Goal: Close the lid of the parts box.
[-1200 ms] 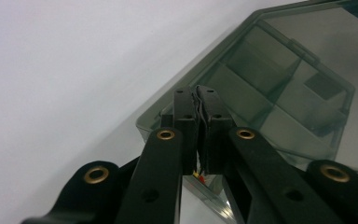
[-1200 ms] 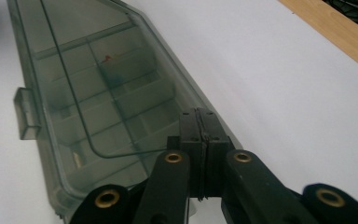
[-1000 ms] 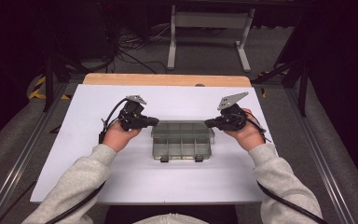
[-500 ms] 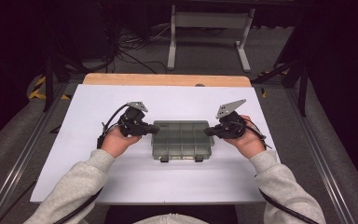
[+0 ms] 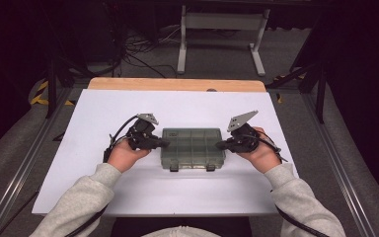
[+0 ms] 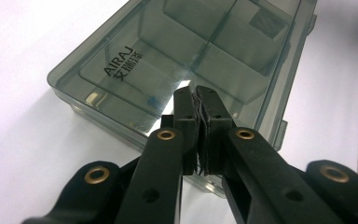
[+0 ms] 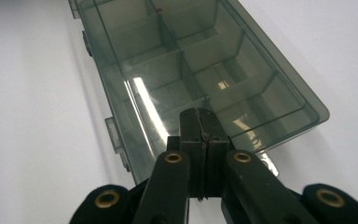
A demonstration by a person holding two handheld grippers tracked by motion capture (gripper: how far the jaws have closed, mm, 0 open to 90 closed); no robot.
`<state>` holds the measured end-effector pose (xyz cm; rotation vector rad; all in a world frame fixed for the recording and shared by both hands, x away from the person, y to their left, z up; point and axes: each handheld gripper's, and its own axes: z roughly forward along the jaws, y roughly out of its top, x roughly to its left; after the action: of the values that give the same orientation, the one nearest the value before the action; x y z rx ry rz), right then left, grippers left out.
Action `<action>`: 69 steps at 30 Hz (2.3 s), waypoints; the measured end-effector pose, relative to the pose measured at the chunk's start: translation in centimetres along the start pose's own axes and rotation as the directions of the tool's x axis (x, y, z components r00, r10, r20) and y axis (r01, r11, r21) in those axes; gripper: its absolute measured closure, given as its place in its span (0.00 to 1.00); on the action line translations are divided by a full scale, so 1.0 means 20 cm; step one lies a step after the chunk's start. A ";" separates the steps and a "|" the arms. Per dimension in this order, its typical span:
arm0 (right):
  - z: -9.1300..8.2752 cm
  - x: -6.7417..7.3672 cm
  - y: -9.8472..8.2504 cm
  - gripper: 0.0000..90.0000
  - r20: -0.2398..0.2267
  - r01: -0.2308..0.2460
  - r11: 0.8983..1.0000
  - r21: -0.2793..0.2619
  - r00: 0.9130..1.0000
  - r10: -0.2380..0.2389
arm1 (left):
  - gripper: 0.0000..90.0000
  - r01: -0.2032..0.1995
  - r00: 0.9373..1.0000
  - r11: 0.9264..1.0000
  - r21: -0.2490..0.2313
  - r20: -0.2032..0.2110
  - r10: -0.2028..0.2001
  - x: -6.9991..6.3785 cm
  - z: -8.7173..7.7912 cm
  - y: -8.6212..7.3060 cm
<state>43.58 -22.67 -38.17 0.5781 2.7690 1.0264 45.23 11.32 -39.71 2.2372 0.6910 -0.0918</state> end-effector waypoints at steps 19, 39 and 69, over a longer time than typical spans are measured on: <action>0.04 0.05 -0.01 1.00 -0.010 0.009 0.999 0.033 1.000 -0.009 | 0.98 -0.007 1.000 1.000 0.026 0.009 0.006 -0.02 0.02 -0.04; 0.07 0.10 -0.02 1.00 -0.004 0.013 0.998 0.057 1.000 -0.013 | 0.98 -0.040 0.999 0.997 0.069 -0.001 0.041 -0.06 0.06 -0.06; -0.05 0.14 -0.04 0.53 0.062 -0.027 0.984 -0.178 0.997 0.039 | 0.57 -0.056 0.998 0.994 -0.097 0.019 0.058 -0.10 -0.07 -0.10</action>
<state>40.53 -22.75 -37.99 0.6222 2.5855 1.2214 42.40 12.53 -39.53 2.1590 0.6067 -0.0531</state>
